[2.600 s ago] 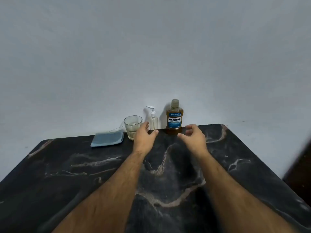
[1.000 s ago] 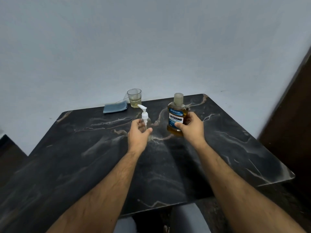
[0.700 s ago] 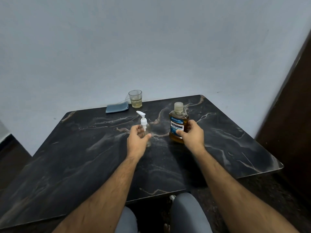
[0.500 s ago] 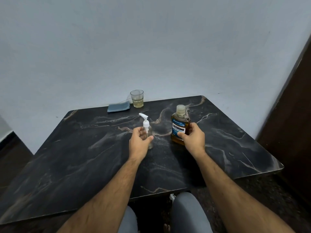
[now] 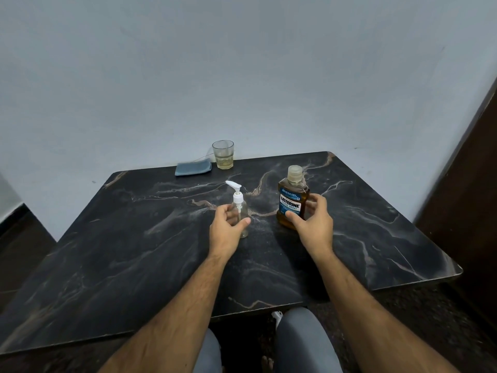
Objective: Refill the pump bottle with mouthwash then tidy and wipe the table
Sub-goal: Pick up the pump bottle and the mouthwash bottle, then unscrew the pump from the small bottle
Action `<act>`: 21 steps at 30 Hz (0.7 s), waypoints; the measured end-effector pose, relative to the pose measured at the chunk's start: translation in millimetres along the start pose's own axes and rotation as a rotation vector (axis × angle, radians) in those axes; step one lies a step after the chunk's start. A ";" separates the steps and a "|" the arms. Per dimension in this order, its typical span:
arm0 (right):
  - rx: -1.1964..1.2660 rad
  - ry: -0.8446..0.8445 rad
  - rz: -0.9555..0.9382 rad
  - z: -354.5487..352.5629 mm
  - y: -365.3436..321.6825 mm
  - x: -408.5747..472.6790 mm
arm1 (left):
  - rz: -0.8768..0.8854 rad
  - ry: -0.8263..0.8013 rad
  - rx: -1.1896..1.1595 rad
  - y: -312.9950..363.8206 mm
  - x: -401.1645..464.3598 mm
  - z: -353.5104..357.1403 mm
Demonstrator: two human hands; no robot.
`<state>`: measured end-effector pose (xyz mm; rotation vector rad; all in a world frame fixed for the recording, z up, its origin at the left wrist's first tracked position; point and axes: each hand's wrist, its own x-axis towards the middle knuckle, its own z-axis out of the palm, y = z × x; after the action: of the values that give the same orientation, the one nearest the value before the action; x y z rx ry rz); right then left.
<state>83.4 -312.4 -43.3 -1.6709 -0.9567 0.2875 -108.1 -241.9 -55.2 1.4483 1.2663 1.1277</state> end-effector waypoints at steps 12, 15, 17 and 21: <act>0.114 -0.019 -0.250 34.3 -17.8 -46.4 | 0.089 -0.057 0.002 1.0 1.4 -43.7; 0.092 -0.245 -0.170 54.5 -23.0 -39.4 | 0.121 -0.037 0.012 14.1 9.5 -54.6; 0.039 -0.362 -0.126 65.0 -27.4 -31.2 | 0.143 -0.065 0.002 24.7 15.3 -56.5; 0.029 -0.472 -0.061 77.3 -40.3 -20.7 | 0.153 -0.162 -0.064 40.6 23.6 -51.2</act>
<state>3.8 -271.7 -39.1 -1.5738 -1.3405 0.6711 -148.7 -219.6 -3.4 1.5755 1.0133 1.1155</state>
